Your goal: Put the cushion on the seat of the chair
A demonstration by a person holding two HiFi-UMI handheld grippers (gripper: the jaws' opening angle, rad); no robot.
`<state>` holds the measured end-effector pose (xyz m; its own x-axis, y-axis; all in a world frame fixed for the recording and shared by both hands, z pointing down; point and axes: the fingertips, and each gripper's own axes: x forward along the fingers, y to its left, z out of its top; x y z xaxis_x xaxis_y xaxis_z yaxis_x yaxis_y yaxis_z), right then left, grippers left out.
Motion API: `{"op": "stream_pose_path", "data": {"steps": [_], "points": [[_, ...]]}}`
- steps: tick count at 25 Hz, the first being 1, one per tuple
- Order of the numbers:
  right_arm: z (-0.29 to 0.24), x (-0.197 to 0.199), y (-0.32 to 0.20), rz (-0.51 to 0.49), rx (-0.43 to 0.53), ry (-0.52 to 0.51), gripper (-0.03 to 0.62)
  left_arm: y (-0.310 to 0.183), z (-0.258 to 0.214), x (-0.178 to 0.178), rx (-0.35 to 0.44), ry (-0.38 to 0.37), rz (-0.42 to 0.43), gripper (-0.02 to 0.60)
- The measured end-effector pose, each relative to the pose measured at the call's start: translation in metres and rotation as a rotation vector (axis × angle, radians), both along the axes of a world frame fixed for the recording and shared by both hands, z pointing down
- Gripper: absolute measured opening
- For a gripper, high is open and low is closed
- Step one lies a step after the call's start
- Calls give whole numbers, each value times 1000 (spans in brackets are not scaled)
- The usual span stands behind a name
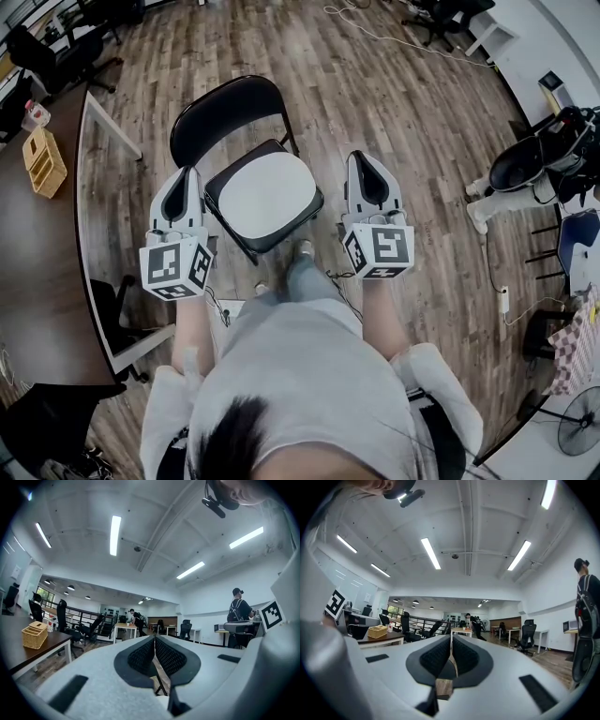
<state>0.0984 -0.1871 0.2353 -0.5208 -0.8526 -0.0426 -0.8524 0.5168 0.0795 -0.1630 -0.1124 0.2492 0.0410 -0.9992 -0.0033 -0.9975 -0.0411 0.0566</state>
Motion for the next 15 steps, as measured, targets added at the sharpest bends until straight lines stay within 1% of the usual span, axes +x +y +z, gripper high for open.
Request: {"op": "stream_pose_path", "data": {"steps": [9,15], "points": [[-4,-8,-3,-12,8,-11,18,-2,-6,-6,21,8,-1,12],[-5,-11,-3,-21,13,-12,18,-2,-7,-6,24,1,2,13]]}}
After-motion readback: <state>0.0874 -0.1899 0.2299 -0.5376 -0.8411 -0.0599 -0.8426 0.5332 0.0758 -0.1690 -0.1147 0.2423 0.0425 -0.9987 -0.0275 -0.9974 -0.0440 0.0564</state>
